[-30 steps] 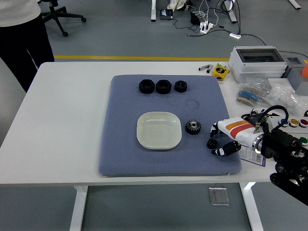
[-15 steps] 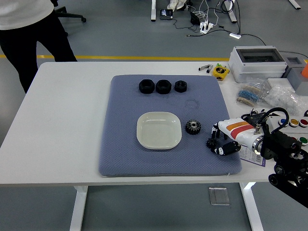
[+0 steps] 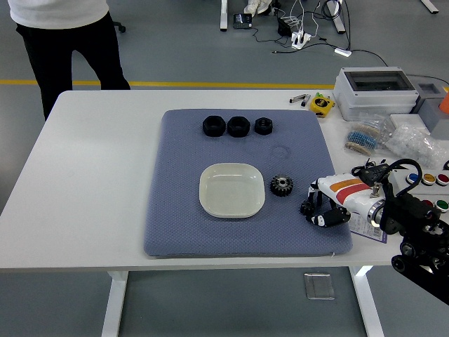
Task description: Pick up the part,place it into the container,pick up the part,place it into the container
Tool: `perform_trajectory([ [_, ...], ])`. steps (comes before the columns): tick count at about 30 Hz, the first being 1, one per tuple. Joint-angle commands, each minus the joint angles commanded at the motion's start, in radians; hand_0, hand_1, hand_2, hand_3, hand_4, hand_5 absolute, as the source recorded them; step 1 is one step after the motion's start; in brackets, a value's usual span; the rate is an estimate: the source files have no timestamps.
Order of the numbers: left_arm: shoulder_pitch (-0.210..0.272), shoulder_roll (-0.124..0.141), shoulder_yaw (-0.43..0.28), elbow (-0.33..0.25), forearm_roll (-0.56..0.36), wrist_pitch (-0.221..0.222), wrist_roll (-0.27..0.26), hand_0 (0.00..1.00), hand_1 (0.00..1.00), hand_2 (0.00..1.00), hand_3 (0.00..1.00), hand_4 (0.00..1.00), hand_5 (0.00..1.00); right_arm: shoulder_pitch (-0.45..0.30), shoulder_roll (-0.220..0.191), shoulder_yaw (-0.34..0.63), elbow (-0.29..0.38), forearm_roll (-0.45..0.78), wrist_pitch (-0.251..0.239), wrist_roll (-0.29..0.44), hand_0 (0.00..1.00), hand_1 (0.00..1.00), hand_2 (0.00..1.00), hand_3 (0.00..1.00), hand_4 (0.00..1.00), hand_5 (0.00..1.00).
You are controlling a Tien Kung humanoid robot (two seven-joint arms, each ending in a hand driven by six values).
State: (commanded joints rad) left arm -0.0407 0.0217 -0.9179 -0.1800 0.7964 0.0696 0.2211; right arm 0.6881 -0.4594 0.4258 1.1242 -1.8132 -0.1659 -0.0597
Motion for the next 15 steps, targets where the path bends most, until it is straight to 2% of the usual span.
perform_trajectory([
  [5,0.002,0.000,-0.003,0.000,0.007,0.000,0.001,0.834,0.771,0.809,0.584,0.495,0.768,-0.005,0.001,0.000,-0.002,0.030,-0.012,0.004,0.114,0.243,0.416,0.487,0.772,0.386],
  [6,0.002,0.000,-0.002,0.000,0.005,0.001,0.001,0.833,0.771,0.809,0.583,0.495,0.771,-0.006,0.001,0.001,-0.003,0.034,-0.014,0.004,0.089,0.181,0.348,0.474,0.752,0.432],
  [11,0.004,0.000,-0.002,0.000,0.007,0.000,0.002,0.833,0.771,0.809,0.583,0.495,0.771,-0.011,0.001,0.001,-0.004,0.068,-0.025,0.003,0.089,0.181,0.348,0.474,0.752,0.432],
  [12,0.004,0.000,-0.003,0.000,0.009,0.000,0.003,0.833,0.770,0.809,0.582,0.494,0.772,-0.012,0.001,0.001,-0.003,0.072,-0.026,0.004,0.058,0.133,0.279,0.447,0.730,0.510],
  [15,0.005,0.000,-0.005,0.000,0.014,-0.001,0.003,0.833,0.770,0.809,0.582,0.494,0.772,-0.012,0.000,0.001,-0.004,0.081,-0.022,0.005,0.058,0.133,0.279,0.447,0.730,0.510],
])
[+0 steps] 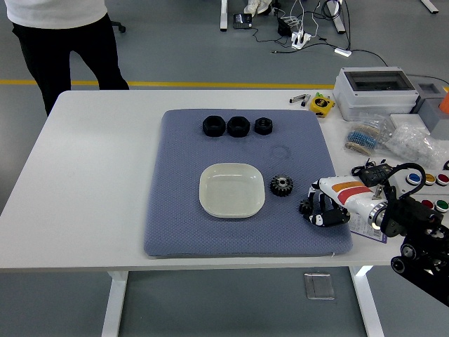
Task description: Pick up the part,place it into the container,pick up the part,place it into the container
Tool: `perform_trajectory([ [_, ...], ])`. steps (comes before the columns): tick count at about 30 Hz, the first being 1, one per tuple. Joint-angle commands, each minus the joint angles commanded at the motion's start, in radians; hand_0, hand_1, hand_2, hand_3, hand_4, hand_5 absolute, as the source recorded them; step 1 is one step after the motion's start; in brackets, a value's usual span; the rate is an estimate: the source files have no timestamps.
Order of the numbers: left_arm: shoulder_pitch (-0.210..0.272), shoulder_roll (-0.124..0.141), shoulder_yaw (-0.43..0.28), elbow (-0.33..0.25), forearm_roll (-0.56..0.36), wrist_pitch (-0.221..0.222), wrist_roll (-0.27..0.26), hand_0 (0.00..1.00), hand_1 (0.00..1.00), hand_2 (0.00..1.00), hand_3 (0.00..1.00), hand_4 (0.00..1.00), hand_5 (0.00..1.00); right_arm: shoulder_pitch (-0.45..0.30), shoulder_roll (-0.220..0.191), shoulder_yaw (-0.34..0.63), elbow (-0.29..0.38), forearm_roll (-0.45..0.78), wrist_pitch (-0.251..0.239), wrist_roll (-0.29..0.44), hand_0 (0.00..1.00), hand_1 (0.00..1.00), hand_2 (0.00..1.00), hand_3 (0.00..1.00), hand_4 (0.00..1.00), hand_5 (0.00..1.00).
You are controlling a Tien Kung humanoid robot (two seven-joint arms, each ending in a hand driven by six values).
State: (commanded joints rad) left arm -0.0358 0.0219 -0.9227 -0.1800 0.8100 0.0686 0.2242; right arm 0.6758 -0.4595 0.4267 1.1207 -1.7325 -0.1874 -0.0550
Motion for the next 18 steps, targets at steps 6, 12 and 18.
perform_trajectory([
  [6,-0.003,0.000,0.001,0.000,-0.001,-0.002,-0.001,0.833,0.770,0.809,0.582,0.494,0.773,-0.003,0.000,0.003,-0.003,0.004,0.000,-0.004,0.054,0.103,0.240,0.390,0.727,0.499],
  [12,-0.006,0.000,0.000,0.000,-0.001,-0.003,-0.001,0.833,0.770,0.808,0.582,0.494,0.774,-0.006,-0.002,0.006,-0.004,0.009,-0.002,-0.005,0.052,0.086,0.215,0.346,0.724,0.489],
  [18,-0.007,0.000,0.000,0.000,-0.001,-0.005,-0.001,0.833,0.770,0.808,0.581,0.492,0.775,-0.009,-0.003,0.010,0.001,0.009,-0.005,-0.006,0.046,0.082,0.207,0.338,0.727,0.488],
])
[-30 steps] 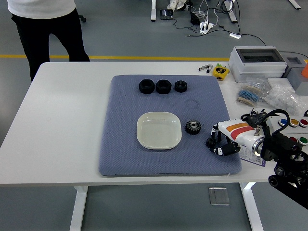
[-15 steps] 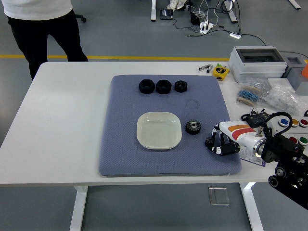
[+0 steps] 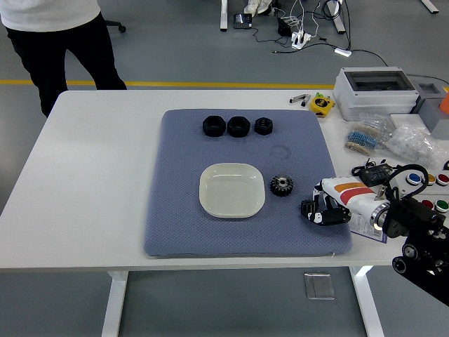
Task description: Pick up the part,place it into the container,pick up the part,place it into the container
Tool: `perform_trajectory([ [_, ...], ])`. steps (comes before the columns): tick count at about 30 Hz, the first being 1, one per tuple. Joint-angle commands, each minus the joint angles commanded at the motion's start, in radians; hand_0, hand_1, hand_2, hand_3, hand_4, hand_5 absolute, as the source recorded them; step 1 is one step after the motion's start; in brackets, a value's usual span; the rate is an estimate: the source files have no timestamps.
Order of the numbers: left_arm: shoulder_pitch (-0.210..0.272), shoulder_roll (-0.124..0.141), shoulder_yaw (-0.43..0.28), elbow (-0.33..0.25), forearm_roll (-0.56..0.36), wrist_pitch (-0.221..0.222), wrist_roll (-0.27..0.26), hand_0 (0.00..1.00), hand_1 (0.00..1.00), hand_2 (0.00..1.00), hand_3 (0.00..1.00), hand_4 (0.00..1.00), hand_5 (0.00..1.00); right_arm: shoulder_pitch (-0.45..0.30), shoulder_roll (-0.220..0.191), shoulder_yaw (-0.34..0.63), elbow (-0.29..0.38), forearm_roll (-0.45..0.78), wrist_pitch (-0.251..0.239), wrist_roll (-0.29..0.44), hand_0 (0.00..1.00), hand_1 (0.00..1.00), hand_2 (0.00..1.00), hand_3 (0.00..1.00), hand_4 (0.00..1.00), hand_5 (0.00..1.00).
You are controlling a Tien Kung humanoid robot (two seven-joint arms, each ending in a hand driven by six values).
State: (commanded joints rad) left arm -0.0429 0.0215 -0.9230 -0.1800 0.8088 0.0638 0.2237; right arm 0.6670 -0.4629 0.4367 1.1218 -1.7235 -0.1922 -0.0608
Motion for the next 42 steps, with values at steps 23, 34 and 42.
perform_trajectory([
  [23,-0.002,0.001,-0.003,0.000,0.003,-0.004,0.001,0.833,0.769,0.808,0.581,0.491,0.774,-0.021,-0.027,0.063,0.104,-0.038,-0.073,0.002,0.117,0.169,0.305,0.473,0.801,0.473],
  [34,0.000,0.001,-0.004,0.000,0.009,-0.006,0.004,0.834,0.769,0.807,0.581,0.491,0.774,-0.013,-0.023,0.053,0.113,-0.128,-0.013,0.004,0.327,0.498,0.647,0.671,0.998,0.498],
  [42,-0.001,0.002,0.003,0.000,-0.002,-0.005,0.003,0.834,0.769,0.807,0.582,0.491,0.772,0.012,-0.006,0.031,0.049,-0.145,-0.025,0.015,0.325,0.508,0.652,0.659,0.998,0.479],
])
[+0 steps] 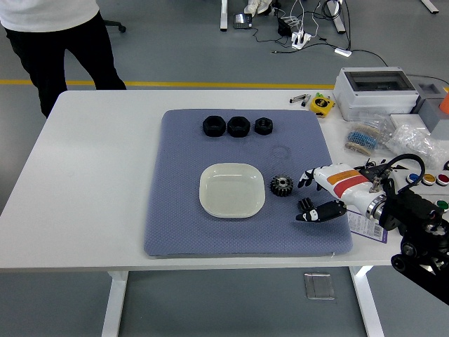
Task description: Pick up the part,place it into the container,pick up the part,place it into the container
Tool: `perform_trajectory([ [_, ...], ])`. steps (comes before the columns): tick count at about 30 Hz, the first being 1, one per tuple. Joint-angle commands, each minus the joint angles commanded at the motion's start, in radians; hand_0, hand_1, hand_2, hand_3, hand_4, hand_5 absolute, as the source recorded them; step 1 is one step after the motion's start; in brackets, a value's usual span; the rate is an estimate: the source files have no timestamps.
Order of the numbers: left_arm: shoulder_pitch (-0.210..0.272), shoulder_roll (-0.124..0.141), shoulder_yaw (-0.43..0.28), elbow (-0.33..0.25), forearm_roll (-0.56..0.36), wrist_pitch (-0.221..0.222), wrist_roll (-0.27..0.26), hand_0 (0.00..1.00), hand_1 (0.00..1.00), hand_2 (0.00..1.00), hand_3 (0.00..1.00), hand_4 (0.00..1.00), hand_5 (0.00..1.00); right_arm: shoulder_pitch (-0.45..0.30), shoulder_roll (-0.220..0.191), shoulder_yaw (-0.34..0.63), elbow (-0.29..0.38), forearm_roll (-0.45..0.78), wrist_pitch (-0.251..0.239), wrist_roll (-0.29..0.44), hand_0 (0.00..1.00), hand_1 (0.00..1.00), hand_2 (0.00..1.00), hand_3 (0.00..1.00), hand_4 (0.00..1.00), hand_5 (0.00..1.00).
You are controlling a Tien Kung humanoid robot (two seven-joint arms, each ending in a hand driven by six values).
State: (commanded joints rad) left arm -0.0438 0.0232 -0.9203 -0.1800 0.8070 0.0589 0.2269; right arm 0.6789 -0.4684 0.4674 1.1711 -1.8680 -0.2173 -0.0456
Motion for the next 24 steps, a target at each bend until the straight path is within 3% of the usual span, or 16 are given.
perform_trajectory([
  [2,0.000,0.000,0.000,0.000,0.001,0.000,0.000,0.834,0.769,0.807,0.582,0.491,0.772,0.007,0.004,-0.011,-0.016,0.005,-0.011,0.006,0.325,0.508,0.652,0.659,0.998,0.479],
  [3,-0.001,0.000,0.000,0.000,0.002,-0.001,0.001,0.834,0.769,0.806,0.582,0.492,0.773,0.011,0.007,-0.017,-0.025,0.010,-0.018,0.011,0.317,0.496,0.611,0.581,0.949,0.445],
  [8,-0.001,0.000,-0.002,0.000,0.008,-0.002,0.003,0.834,0.769,0.806,0.582,0.492,0.773,0.031,0.019,-0.048,-0.058,0.017,-0.043,0.042,0.317,0.496,0.611,0.581,0.949,0.445],
  [9,-0.001,0.000,-0.002,0.000,0.009,-0.002,0.004,0.834,0.769,0.808,0.582,0.492,0.773,0.035,0.020,-0.054,-0.065,0.013,-0.043,0.050,0.318,0.464,0.550,0.527,0.819,0.371],
  [14,-0.003,0.000,-0.003,0.000,0.009,-0.002,0.004,0.834,0.769,0.808,0.582,0.492,0.773,0.050,0.012,-0.082,-0.081,-0.035,-0.065,0.083,0.318,0.464,0.550,0.527,0.819,0.371],
  [15,-0.003,0.000,-0.003,0.000,0.009,-0.002,0.004,0.833,0.769,0.808,0.583,0.492,0.773,0.051,0.011,-0.085,-0.083,-0.040,-0.071,0.087,0.319,0.452,0.526,0.510,0.699,0.301],
  [20,-0.003,0.000,-0.004,0.000,0.014,-0.002,0.005,0.833,0.769,0.808,0.583,0.492,0.773,0.056,0.011,-0.097,-0.089,-0.055,-0.094,0.111,0.319,0.452,0.526,0.510,0.699,0.301],
  [24,-0.002,0.000,-0.005,0.000,0.017,-0.003,0.006,0.833,0.769,0.808,0.583,0.492,0.774,0.057,0.010,-0.100,-0.087,-0.064,-0.069,0.104,0.323,0.451,0.522,0.516,0.674,0.266],
])
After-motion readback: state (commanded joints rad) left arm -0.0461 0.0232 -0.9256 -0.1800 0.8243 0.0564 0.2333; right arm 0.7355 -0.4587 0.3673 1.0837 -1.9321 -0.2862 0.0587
